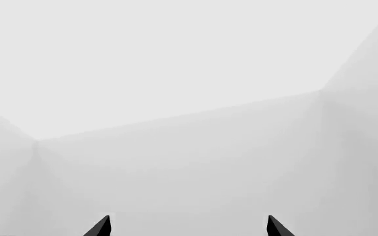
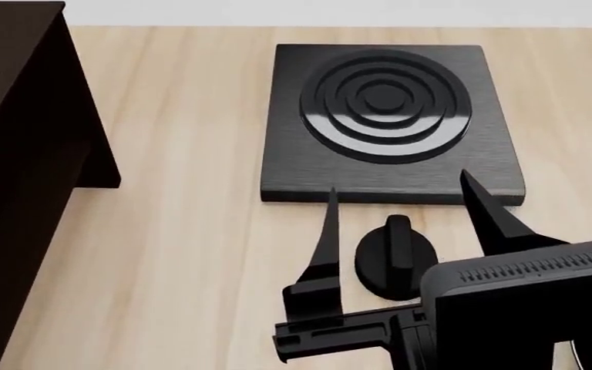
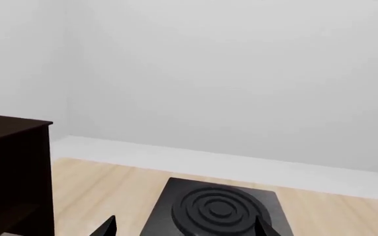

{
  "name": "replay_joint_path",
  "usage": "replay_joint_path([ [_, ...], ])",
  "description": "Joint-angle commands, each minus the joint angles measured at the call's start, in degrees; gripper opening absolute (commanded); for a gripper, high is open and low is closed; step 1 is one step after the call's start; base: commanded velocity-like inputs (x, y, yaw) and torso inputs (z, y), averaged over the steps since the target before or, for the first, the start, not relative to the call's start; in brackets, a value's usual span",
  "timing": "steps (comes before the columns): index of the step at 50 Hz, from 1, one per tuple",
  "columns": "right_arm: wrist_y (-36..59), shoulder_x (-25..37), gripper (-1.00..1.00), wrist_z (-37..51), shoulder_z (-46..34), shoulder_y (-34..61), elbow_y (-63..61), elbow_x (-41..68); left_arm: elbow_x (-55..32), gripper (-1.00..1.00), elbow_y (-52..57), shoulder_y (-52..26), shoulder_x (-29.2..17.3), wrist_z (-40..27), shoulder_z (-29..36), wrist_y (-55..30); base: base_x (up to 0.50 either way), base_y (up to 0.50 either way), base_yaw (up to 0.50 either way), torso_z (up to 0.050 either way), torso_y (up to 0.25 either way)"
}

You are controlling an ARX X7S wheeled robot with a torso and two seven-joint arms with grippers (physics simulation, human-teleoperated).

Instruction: Put the frying pan under the cabinet shelf.

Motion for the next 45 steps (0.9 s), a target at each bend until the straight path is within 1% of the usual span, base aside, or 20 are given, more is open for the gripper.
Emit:
replay_joint_path([
  [1,0.1,0.2,1.0,0.5,0.1,0.0,-0.4,0.6,0.1,1.0,-0.4,0.1,0.0,-0.1,0.3,0.2,0.0,0.0,0.0,0.0,0.0],
  [22,0.1,0.2,1.0,0.5,0.1,0.0,-0.4,0.6,0.1,1.0,-0.4,0.1,0.0,-0.1,0.3,0.2,0.0,0.0,0.0,0.0,0.0],
  [23,6.2,-5.6,1.0,-3.5,3.0,-0.7,-3.9,-2.1,-2.5,1.0,-0.6,1.6,14.0,16.0,-7.3,2.6,0.0,0.0,0.0,0.0,0.0],
  [24,5.2,-4.2,1.0,-4.4,3.5,-0.3,-2.2,-3.3,-2.2,1.0,-0.9,0.4,13.8,16.1,-7.2,1.8,0.0,0.0,0.0,0.0,0.0],
  [25,4.3,-3.3,1.0,-4.9,1.9,-0.2,-2.1,-5.0,-2.2,1.0,-1.0,0.3,13.7,16.1,-7.1,1.9,0.0,0.0,0.0,0.0,0.0],
  [33,5.5,-3.5,1.0,-3.4,2.2,1.1,-1.8,-3.2,-2.5,1.0,-0.8,0.1,12.8,15.8,-6.9,1.8,0.0,0.0,0.0,0.0,0.0],
  [38,7.5,-3.4,1.0,-1.0,3.5,2.3,-1.9,-1.9,-2.7,1.0,-0.8,0.0,12.2,15.5,-7.3,1.8,0.0,0.0,0.0,0.0,0.0],
  [45,11.5,-3.0,1.0,2.6,8.1,4.0,-2.3,2.7,-2.7,1.0,-1.0,0.5,11.8,15.0,-7.4,2.5,0.0,0.0,0.0,0.0,0.0],
])
